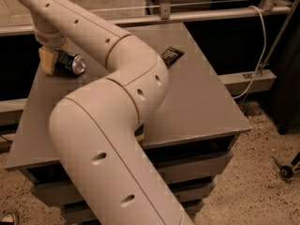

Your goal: Place pepsi can upright

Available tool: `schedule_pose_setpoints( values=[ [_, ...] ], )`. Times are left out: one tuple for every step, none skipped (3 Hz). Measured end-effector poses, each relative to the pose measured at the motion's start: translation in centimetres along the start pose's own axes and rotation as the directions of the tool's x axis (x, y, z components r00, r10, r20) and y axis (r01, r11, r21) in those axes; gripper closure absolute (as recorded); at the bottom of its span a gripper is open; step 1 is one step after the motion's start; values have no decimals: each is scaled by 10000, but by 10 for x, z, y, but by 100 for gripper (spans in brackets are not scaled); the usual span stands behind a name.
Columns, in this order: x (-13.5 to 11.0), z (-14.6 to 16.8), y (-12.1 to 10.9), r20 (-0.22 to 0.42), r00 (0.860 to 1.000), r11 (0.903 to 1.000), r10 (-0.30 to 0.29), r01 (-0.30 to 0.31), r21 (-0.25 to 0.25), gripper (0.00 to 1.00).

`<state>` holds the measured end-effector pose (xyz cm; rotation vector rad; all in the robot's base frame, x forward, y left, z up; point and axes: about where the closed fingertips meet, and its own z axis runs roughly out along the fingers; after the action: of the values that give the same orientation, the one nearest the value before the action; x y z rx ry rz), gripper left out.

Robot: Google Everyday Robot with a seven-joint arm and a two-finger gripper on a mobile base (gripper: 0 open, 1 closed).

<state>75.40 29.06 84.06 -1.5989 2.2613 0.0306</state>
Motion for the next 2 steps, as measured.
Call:
schedule_pose_setpoints(
  values=[
    [-1, -4, -1, 2, 10000, 10000, -1, 1, -1, 82],
    [-8, -26, -7, 1003, 9949, 9999, 122, -122, 0, 100]
  ],
)
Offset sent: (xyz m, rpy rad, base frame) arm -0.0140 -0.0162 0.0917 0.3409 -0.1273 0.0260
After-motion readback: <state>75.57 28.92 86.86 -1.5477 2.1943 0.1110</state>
